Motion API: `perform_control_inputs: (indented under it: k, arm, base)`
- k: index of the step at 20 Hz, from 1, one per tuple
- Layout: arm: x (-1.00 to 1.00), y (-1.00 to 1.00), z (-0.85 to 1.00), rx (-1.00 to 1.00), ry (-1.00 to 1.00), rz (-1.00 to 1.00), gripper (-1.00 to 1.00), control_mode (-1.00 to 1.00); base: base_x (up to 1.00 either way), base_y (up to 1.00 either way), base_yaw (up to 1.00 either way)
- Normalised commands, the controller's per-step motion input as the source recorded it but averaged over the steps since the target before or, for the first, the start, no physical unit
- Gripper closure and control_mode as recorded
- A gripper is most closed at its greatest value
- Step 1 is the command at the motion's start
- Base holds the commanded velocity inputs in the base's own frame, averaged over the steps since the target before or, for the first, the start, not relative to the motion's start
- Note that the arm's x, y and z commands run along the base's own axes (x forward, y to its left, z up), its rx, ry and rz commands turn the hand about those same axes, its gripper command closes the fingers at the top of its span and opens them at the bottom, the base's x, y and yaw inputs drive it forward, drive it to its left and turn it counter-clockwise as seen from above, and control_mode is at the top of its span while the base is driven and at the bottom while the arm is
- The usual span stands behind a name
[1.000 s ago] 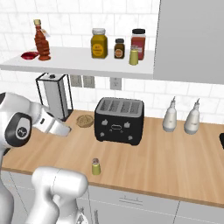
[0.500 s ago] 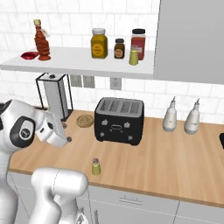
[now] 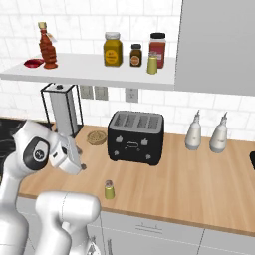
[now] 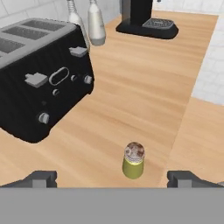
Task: Put the shaker and condiment bottle from the counter next to their counterparts in the cabinet.
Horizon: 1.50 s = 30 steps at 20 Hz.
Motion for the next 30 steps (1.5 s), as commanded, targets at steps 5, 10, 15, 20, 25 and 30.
perform_control_inputs:
  k: [5, 10, 15, 20, 25, 30]
  arm:
    - [0.00, -0.01, -0.44, 0.00, -0.06, 0.00, -1.00, -1.00]
    - [0.00, -0.22, -0.42, 0.02, -0.14, 0.00, -1.00, -1.00]
    - [0.00, -0.23, -0.49, 0.01, -0.13, 0.00, -1.00, -1.00]
    - [-0.06, -0.27, -0.45, 0.01, -0.03, -0.02, -1.00, -1.00]
    - [-0.04, -0.13, -0.25, 0.00, 0.00, -0.08, -1.00, -1.00]
    - [-0.11, -0.07, -0.35, 0.00, 0.00, -0.10, -1.00, -1.00]
  base:
    - [0.00, 0.00, 0.00]
    - [0.00, 0.00, 0.00]
    - [0.00, 0.00, 0.00]
    - [0.00, 0.00, 0.00]
    - [0.00, 0.00, 0.00]
    - [0.00, 0.00, 0.00]
